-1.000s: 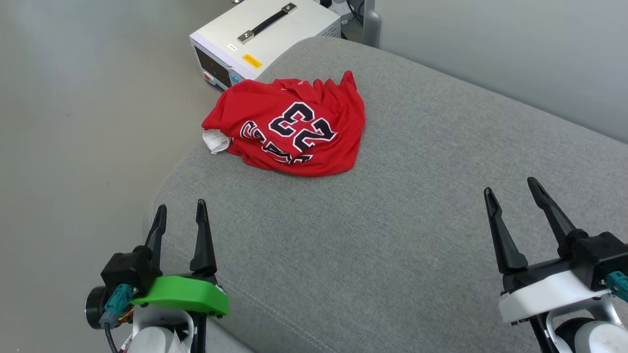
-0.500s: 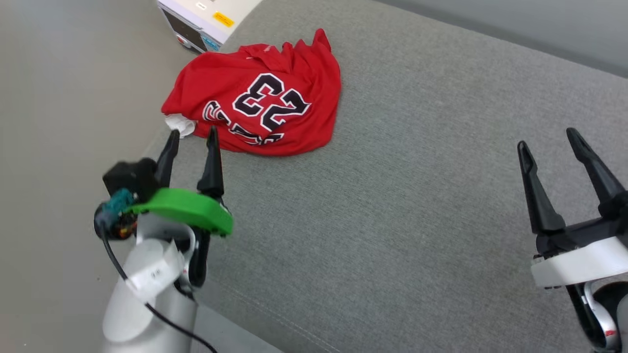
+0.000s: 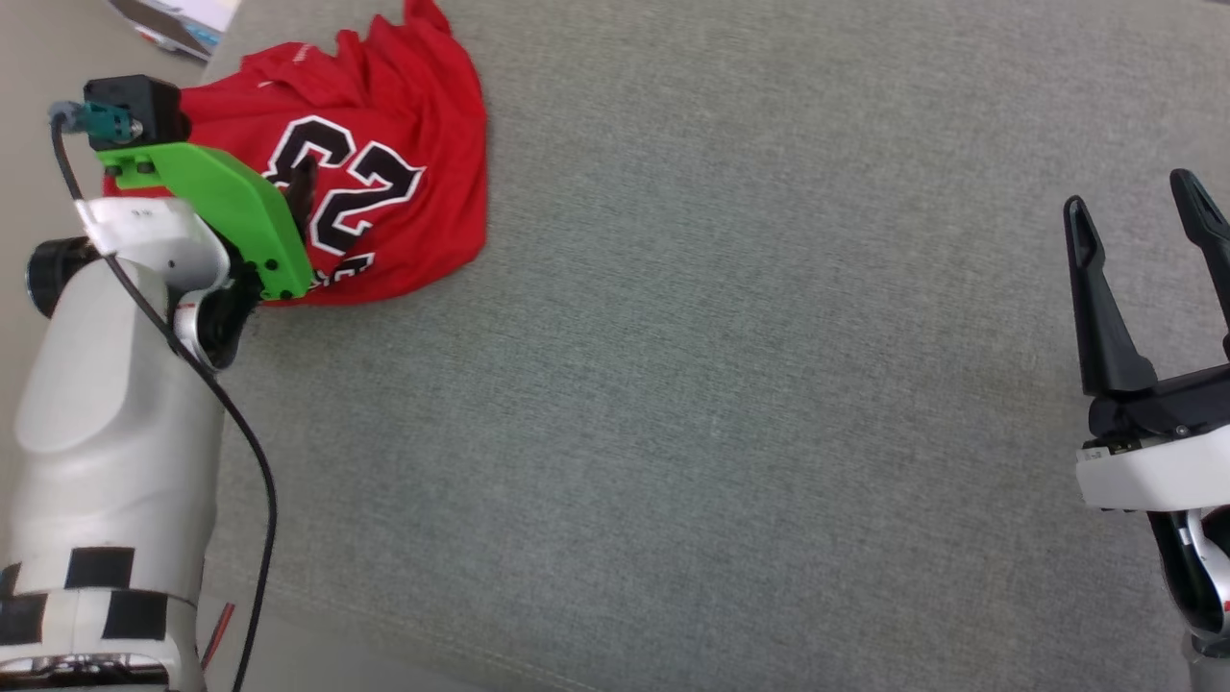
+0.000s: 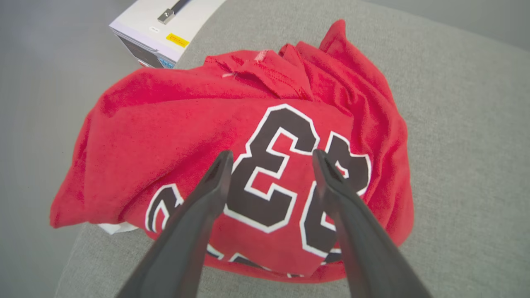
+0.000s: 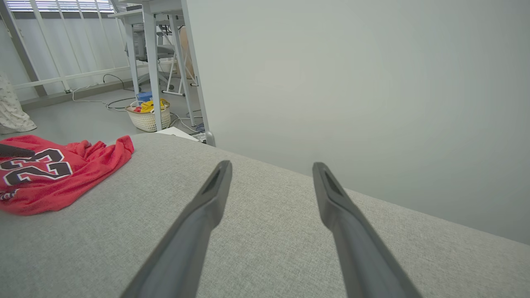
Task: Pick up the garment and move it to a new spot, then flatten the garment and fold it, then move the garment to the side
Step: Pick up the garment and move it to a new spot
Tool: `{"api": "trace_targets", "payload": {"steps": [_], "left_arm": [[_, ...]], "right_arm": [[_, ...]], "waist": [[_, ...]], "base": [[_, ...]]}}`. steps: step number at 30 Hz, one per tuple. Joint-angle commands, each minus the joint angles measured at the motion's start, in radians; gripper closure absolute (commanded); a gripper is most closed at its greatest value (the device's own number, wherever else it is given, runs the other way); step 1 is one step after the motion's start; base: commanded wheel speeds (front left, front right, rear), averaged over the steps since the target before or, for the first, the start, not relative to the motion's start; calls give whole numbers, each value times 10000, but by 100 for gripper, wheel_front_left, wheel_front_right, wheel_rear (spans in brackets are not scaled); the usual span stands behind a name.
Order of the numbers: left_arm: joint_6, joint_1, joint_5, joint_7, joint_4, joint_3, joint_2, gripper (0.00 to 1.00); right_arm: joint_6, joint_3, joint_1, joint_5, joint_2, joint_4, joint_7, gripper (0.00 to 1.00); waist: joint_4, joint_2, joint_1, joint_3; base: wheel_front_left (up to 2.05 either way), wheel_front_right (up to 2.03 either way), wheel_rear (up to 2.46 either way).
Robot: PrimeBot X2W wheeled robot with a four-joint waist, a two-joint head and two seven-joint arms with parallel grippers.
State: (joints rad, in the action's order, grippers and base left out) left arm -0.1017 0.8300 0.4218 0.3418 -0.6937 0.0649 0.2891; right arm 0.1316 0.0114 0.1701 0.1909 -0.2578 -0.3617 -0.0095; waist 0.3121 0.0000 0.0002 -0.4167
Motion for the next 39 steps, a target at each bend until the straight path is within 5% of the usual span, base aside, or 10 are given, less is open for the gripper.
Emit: {"api": "trace_targets", "payload": {"steps": [1, 9, 14, 15, 19, 20, 26, 27, 39], "left_arm": [[-52, 331, 118, 284, -319, 6, 153, 0], [-89, 982, 543, 2397, -2242, 13, 651, 0], [248, 879, 766, 3746, -3324, 8, 599, 0], [304, 813, 857, 3966, -3544, 14, 492, 100], [368, 749, 808, 3680, -3556, 81, 479, 100], [443, 734, 710, 2574, -3257, 37, 585, 100], [442, 594, 610, 460, -2900, -117, 820, 100], [526, 553, 440, -683, -2696, -95, 864, 100], [516, 318, 115, -3235, -1901, 365, -9, 100]], "right_arm": [[-9, -6, 205, 93, -10, 32, -93, 0], [-9, 75, 426, 287, -41, 276, -276, 0], [-9, 155, 521, 371, -68, 401, -314, 0], [-9, 158, 529, 374, -42, 459, -325, 0], [-9, 132, 415, 349, 52, 579, -364, 0], [-9, 137, 277, 327, 202, 759, -423, 0], [-9, 70, -42, 257, 651, 1092, -582, 0], [-9, -54, -235, 201, 912, 1258, -658, 0], [-9, -801, -1192, -158, 1674, 1460, -630, 0]], "waist": [[-883, 0, -2, -875], [-1325, 0, -2, -1350], [-1443, 0, -2, -1398], [-1454, 0, -2, -1288], [-1361, 0, -2, -903], [-1263, 0, -2, -381], [-1167, 0, -2, 802], [-1165, 0, -2, 1378], [-1707, 0, -2, 2998]], "base": [[0, 0, 0], [0, 0, 0], [0, 0, 0], [0, 0, 0], [0, 0, 0], [0, 0, 0], [0, 0, 0], [0, 0, 0], [0, 0, 0]]}}
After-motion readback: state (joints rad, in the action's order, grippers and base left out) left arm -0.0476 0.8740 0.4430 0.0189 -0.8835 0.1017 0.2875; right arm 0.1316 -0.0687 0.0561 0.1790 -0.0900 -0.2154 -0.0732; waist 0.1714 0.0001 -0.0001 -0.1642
